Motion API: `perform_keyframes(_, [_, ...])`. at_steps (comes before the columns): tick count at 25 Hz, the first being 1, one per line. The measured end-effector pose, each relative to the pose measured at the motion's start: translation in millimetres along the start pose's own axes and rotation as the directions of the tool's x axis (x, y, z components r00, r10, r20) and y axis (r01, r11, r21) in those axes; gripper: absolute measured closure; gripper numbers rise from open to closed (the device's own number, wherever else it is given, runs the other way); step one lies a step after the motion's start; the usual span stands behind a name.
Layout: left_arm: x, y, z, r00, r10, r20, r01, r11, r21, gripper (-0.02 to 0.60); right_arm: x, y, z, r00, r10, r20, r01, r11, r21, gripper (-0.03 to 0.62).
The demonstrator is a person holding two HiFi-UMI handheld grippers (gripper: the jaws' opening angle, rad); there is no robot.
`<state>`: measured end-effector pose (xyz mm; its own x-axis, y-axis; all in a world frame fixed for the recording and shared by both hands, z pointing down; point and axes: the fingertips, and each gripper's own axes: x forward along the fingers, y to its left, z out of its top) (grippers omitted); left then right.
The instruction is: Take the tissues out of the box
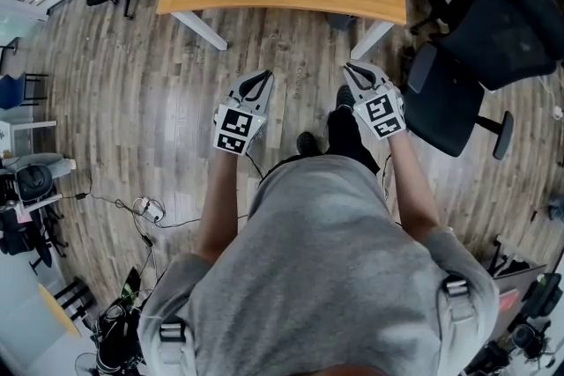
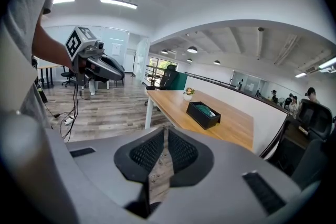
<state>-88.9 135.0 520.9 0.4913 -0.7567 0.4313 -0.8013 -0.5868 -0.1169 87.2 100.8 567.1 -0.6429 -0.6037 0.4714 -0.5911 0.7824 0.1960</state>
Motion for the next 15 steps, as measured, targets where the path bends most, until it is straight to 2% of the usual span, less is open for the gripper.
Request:
perform_keyframes(5, [5,1,1,1.0,-0.016,0.014,0.017,1.0,-0.027,0.558,7,-4,2,1.0,0.002,-0.002,-0.002,1.0,-0.008,0.546])
perform_keyframes(10, [7,9,3,1.0,0.01,0.016,-0.009,1.0,-0.012,0.555,13,-4,2,1.0,0.015,-0.005,-0.016,0.999,-0.03,0.502])
perform_keyframes(15, [9,10,1,1.0,0.006,0.016,-0.005,0.999,-0.037,0.494,18,-4,1,1.0,0.016,-0.008,-0.017,0.999,-0.041,0.446])
